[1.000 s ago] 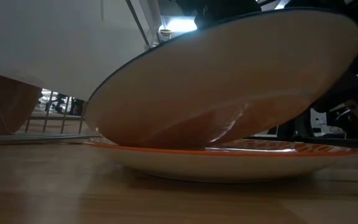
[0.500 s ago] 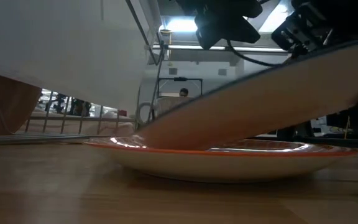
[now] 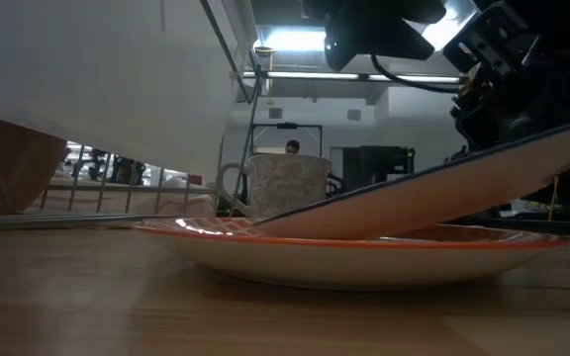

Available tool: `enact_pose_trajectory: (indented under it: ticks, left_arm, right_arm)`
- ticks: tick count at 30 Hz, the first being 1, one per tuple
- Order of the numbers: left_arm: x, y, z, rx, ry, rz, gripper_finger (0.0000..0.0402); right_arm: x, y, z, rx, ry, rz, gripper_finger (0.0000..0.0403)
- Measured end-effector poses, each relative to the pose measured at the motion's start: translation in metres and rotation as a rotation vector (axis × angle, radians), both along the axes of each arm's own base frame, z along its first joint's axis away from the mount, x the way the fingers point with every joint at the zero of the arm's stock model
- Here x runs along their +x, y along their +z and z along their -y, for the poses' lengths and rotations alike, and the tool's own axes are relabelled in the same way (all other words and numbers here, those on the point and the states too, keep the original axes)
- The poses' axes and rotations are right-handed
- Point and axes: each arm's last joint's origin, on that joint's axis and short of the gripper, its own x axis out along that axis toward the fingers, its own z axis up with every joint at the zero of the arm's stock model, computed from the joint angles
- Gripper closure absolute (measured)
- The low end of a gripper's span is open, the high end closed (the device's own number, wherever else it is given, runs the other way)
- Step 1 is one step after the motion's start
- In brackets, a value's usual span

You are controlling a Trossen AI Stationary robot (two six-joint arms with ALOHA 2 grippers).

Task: Sort dishes
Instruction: Put the blue patterned plate into the dish rack

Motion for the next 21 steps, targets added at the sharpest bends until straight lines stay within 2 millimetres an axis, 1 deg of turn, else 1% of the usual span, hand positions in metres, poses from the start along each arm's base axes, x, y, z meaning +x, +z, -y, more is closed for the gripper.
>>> enact_pose_trajectory:
  ticks: [4,11,15,21]
  left_arm:
    - [0.001,0.0,-0.004,0.019,0.106,0.012,0.0229]
    - [0.005,0.0,-0.02,-0.081,0.297,-0.008,0.0229]
    - [0.006,0.0,-0.031,-0.119,0.352,-0.015,0.0229]
    - [0.008,0.0,-0.044,-0.14,0.374,-0.029,0.0229]
  right_arm:
    - [0.0,0.0,0.0,-0.024,0.034,0.023,0.039]
    - [-0.001,0.001,-0.001,-0.05,0.095,0.057,0.039]
    - [-0.002,0.006,-0.001,-0.076,0.133,0.101,0.039]
    - [-0.006,0.014,0.0,-0.108,0.17,0.161,0.039]
